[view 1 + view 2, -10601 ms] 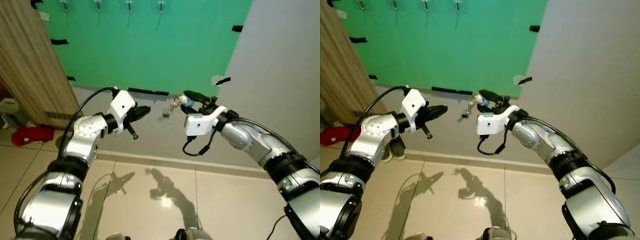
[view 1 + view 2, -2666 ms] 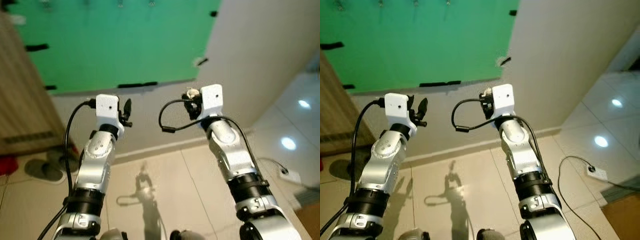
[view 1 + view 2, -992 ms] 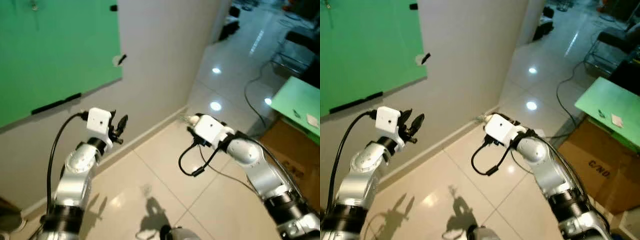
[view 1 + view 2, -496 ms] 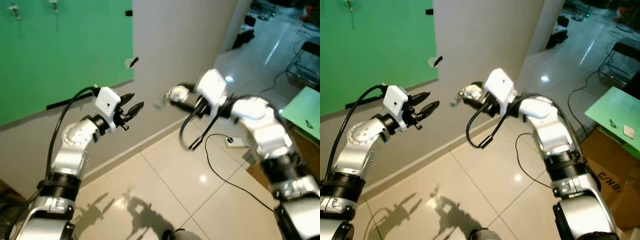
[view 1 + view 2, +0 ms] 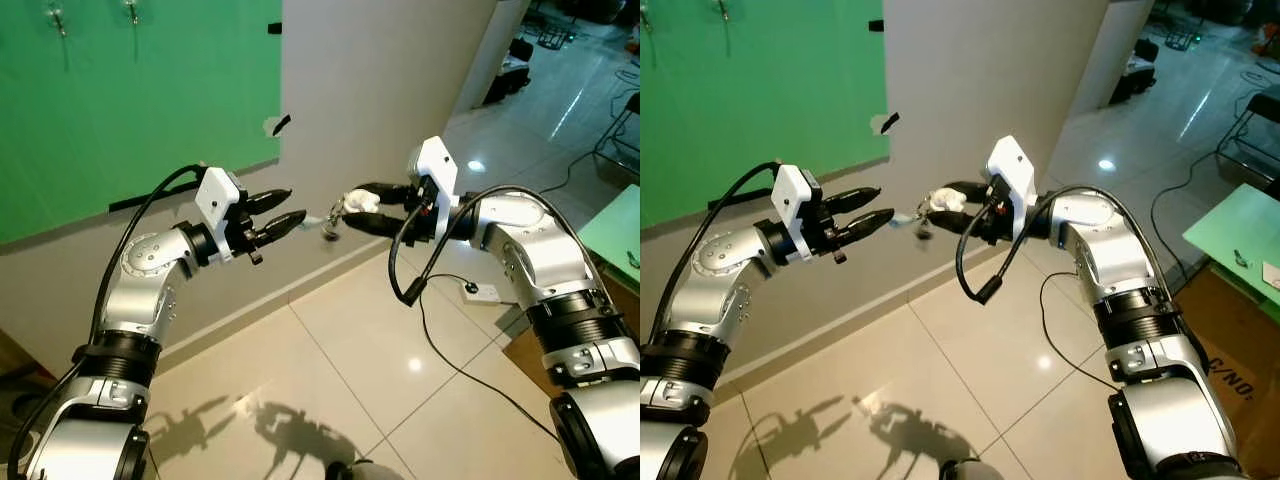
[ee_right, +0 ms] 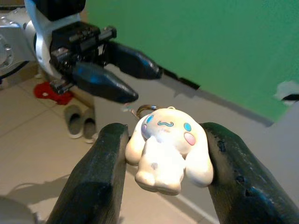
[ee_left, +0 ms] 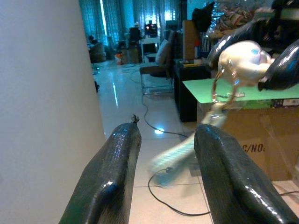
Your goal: Hang keys on a hook
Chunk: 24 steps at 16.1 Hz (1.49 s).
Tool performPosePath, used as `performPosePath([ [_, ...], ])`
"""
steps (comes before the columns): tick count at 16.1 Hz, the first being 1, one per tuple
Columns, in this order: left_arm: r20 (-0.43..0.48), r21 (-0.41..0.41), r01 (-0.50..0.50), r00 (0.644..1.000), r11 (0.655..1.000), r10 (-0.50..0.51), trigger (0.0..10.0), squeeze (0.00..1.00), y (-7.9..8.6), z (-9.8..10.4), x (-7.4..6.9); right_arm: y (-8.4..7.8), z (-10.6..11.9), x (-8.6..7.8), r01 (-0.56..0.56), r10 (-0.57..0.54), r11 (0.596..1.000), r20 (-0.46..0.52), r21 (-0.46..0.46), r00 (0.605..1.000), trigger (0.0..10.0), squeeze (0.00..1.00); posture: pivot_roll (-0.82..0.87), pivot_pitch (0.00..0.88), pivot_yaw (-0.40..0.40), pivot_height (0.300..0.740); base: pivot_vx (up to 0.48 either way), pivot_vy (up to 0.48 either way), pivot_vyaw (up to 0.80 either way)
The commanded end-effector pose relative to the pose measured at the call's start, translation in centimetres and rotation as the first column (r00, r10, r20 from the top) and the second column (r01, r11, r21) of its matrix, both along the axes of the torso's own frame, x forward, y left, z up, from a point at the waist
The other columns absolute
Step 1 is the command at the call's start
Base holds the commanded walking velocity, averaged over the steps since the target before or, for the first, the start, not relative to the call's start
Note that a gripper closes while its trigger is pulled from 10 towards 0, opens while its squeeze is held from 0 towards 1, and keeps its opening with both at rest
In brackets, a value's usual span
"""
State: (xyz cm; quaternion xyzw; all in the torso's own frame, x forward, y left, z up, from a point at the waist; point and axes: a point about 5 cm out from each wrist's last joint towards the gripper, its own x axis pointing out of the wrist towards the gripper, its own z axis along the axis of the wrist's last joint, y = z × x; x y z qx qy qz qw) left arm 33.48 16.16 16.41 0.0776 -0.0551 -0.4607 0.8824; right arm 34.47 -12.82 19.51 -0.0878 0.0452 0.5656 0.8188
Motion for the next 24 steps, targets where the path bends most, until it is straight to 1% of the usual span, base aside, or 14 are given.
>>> performPosePath([
  [1,0.002,0.004,0.04,0.999,0.999,-0.04,10.0,0.0,-0.4,0.6,0.3,-0.3,0.7,0.1,-0.018,0.018,1.0,0.007,-0.003,1.0,10.0,0.0,-0.05,0.009,-0.099,0.74,0.0,0.0,0.0],
  [5,-0.006,0.006,0.091,0.996,0.996,-0.091,10.0,0.0,-0.8,0.6,0.2,-0.1,0.8,0.3,-0.041,0.041,0.998,0.018,-0.043,0.999,10.0,0.0,-0.05,0.006,-0.11,0.74,0.0,0.0,0.0],
  [8,-0.012,-0.015,0.109,0.994,0.994,-0.109,10.0,0.0,-1.2,0.7,0.1,0.3,0.3,0.3,-0.046,0.048,0.996,0.024,-0.075,0.999,10.0,0.0,-0.05,0.004,-0.114,0.74,0.0,0.0,0.0],
  [11,-0.03,-0.069,0.077,0.996,0.995,-0.08,10.0,0.0,-1.7,1.5,0.4,0.4,-0.1,0.6,-0.034,0.037,0.995,0.024,-0.095,0.999,10.0,0.0,-0.05,0.001,-0.113,0.74,0.0,0.0,0.0],
  [12,-0.029,-0.069,0.074,0.997,0.995,-0.077,10.0,0.0,-1.7,1.5,0.4,0.4,-0.1,0.6,-0.033,0.036,0.995,0.024,-0.096,0.999,10.0,0.0,-0.05,0.001,-0.113,0.74,0.0,0.0,0.0],
  [15,-0.038,-0.111,0.061,0.997,0.992,-0.066,10.0,0.0,-2.5,2.1,0.2,0.4,-1.1,1.0,0.008,-0.006,0.99,0.015,-0.142,1.0,10.0,0.0,-0.04,0.0,-0.115,0.74,0.0,0.0,0.0],
  [20,-0.056,-0.111,0.055,0.997,0.992,-0.061,10.0,0.0,-3.0,1.8,-0.3,0.7,-1.7,1.6,0.036,-0.034,0.987,0.013,-0.158,0.999,10.0,0.0,-0.03,0.0,-0.118,0.74,0.0,0.0,0.0],
  [22,-0.075,-0.091,0.041,0.996,0.995,-0.048,10.0,0.0,-3.1,1.4,-0.4,0.9,-1.4,1.9,0.061,-0.056,0.987,0.034,-0.15,0.998,10.0,0.0,-0.03,0.0,-0.121,0.74,0.0,0.0,0.0],
  [24,-0.094,-0.065,0.021,0.995,0.998,-0.027,10.0,0.0,-3.1,0.6,-0.4,1.2,-0.8,2.0,0.054,-0.048,0.99,0.046,-0.127,0.998,10.0,0.0,-0.03,0.001,-0.123,0.74,0.0,0.0,0.0],
])
